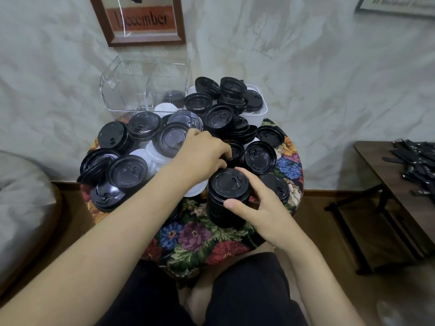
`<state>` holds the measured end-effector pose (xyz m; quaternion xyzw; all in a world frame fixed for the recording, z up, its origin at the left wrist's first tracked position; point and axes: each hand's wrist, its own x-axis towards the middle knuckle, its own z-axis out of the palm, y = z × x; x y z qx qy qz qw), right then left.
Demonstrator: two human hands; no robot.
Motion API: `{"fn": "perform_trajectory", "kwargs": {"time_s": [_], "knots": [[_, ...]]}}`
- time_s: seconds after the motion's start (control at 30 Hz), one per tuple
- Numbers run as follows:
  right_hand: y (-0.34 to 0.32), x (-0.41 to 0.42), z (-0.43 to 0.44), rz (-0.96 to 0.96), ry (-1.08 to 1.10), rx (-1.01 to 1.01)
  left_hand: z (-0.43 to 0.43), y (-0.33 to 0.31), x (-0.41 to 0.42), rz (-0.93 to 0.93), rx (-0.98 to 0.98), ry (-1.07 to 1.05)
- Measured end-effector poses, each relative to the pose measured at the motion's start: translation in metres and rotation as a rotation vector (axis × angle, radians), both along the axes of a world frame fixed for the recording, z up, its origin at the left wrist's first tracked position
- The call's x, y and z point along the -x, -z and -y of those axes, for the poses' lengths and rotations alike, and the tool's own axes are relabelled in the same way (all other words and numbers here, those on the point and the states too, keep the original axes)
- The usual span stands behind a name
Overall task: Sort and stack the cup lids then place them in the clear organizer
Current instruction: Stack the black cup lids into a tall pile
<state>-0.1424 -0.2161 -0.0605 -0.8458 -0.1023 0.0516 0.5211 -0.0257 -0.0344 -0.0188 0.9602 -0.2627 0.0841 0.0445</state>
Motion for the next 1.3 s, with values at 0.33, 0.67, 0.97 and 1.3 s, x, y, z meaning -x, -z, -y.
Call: {"fn": "perform_trajectory", "kwargs": {"time_s": [0.33, 0.67, 0.97, 1.3], "knots": [[-0.002, 0.002, -0.002, 0.013, 0.011, -0.01, -0.021, -0.012, 0.034, -0.093, 0.779, 0.023], [-0.001, 0.002, -0.002, 0.028, 0.008, -0.035, -0.032, 0.005, 0.09, -0.723, 1.69, -0.239], [0.001, 0.001, -0.002, 0.036, -0.007, -0.039, -0.033, 0.015, 0.097, -0.585, 1.34, -0.267], [-0.002, 0.003, -0.002, 0.047, -0.024, -0.066, -0.031, 0.027, 0.103, -0.444, 1.107, -0.219]]}}
